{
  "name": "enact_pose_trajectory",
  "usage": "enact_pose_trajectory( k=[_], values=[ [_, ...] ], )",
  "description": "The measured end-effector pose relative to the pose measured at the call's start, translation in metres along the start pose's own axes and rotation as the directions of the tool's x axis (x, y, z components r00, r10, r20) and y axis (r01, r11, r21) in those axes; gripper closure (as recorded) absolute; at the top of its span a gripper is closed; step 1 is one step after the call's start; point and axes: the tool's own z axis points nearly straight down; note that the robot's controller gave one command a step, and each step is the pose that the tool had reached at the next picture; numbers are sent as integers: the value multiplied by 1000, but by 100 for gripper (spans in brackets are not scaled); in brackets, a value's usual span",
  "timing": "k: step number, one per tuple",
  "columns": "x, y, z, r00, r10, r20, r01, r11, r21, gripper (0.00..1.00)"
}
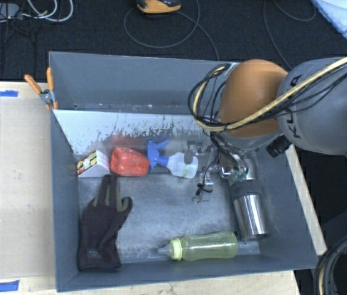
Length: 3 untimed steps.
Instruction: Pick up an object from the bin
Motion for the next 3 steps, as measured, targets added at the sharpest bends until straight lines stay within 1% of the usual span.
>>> enact_pose_trajectory(
  k=[1,2,3],
  values=[
    [-1,0,-5,1000,0,7,0,1000,0,0],
    [-20,15,40,1000,-27,10,27,1000,1,0],
    [-22,32,71,998,-60,5,60,998,0,0]
  ],
)
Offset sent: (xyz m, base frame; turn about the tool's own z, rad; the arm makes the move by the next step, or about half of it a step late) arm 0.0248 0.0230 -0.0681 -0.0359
